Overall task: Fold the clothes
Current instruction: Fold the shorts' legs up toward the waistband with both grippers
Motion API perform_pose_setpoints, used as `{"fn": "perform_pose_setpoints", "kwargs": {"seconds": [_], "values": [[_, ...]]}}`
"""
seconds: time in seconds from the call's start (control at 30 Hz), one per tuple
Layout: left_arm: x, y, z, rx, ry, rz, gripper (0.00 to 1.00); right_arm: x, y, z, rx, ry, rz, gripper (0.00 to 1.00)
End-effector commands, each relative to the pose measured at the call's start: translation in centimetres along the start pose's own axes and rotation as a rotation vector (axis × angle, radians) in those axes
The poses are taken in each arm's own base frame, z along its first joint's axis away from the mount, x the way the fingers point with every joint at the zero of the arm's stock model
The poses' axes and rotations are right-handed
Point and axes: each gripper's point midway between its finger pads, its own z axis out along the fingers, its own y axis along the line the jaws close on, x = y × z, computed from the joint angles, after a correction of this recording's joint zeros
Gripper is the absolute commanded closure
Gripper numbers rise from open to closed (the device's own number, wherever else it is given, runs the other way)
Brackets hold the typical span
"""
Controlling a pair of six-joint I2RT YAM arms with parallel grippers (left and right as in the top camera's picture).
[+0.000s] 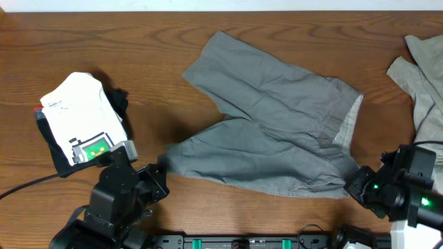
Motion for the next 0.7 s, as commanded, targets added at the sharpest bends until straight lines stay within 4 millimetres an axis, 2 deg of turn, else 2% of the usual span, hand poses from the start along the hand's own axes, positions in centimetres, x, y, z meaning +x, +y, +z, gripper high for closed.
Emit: {"fn": "perform_pose_setpoints", "kwargs": {"seconds": [0.0,0.13,0.23,0.3,0.43,0.53,0.67], "values": [[-1.6,-0.5,-1.2,0.003,-0.076,0.020,0.94,-0.6,0.6,-1.4,-0.031,-0.065,0.033,0.99],[-3.9,-0.1,-1.5,-0.041,-0.196,0.025,0.94,-1.8,1.0,-2.3,-0.046,-0.130,0.038,0.99],[-6.1,-1.8,-1.3,-0.016,-0.281,0.100,0.94,-3.8,1.7,-2.6,-0.064,-0.201,0.025,0.99],[-7.4,-3.3,-0.4,0.001,-0.313,0.157,0.94,-5.1,2.3,-2.5,-0.077,-0.226,0.021,0.99],[-9.2,-5.7,3.5,-0.014,-0.320,0.267,0.94,-7.6,3.2,-1.4,-0.079,-0.230,0.026,0.99],[-10.1,-6.9,7.7,-0.040,-0.306,0.331,0.94,-9.7,3.5,0.0,-0.056,-0.217,0.031,0.99],[-11.6,-7.3,12.3,-0.074,-0.306,0.332,0.94,-12.2,3.8,1.9,-0.025,-0.206,0.031,0.99]]}}
